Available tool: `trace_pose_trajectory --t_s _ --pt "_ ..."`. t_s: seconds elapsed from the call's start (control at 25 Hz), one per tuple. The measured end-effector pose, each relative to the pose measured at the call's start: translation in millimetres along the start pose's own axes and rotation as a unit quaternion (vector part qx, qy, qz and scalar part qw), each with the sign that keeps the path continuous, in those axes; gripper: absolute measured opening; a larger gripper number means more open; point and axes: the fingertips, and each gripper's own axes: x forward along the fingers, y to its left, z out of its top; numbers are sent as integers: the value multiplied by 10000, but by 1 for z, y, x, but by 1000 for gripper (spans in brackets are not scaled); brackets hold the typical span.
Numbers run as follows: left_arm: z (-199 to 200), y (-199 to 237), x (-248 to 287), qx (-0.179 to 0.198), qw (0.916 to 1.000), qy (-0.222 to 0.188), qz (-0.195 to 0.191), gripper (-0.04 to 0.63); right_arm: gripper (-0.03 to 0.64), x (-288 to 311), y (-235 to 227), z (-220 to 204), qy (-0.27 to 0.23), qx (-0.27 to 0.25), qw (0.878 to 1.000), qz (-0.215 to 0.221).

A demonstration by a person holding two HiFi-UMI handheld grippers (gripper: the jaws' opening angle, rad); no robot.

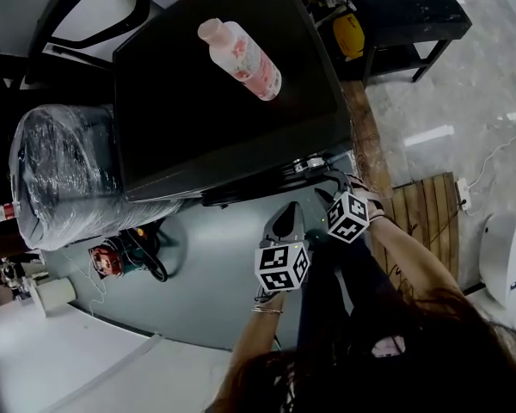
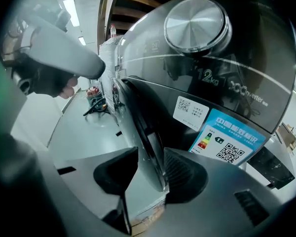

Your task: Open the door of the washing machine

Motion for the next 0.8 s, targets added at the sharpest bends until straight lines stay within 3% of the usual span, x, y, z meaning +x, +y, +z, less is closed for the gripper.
trace_pose_trajectory --t_s 0.52,0.8 --pt "3 19 -15 -195 9995 -32 264 14 135 25 5 3 178 -319 9992 188" --pt "-2 28 -24 -284 9990 -63 351 14 124 28 6 0 247 -517 9984 32"
